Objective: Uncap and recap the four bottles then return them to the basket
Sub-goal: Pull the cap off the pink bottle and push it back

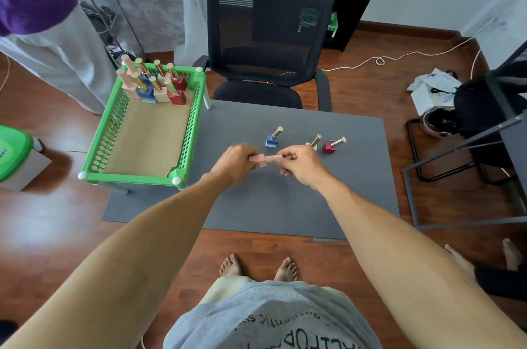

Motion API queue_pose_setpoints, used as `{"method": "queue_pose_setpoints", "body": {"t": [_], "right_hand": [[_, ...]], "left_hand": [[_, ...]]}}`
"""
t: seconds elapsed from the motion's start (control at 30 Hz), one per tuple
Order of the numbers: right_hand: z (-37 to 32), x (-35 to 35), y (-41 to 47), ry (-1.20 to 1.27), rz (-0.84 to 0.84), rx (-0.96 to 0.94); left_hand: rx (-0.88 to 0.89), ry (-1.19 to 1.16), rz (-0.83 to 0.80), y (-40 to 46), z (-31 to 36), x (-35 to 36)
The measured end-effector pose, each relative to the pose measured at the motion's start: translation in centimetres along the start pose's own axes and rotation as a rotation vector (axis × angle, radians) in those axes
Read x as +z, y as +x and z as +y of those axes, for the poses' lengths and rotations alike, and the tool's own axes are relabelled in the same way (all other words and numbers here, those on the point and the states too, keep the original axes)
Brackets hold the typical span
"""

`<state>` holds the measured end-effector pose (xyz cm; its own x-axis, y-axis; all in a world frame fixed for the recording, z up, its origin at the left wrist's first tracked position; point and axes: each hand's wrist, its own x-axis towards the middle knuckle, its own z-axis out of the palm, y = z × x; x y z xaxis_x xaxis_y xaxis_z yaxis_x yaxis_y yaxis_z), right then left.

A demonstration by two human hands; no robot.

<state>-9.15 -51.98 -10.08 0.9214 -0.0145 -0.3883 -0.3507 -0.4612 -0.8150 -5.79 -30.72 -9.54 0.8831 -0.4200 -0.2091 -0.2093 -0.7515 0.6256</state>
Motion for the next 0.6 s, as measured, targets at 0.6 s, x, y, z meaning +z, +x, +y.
{"method": "queue_pose_setpoints", "body": {"t": [0.6], "right_hand": [[-0.7, 1.2, -0.1, 0.129, 0.072, 0.034]], "left_hand": [[-0.043, -0.024, 0.000, 0.4, -0.5, 0.3]]}}
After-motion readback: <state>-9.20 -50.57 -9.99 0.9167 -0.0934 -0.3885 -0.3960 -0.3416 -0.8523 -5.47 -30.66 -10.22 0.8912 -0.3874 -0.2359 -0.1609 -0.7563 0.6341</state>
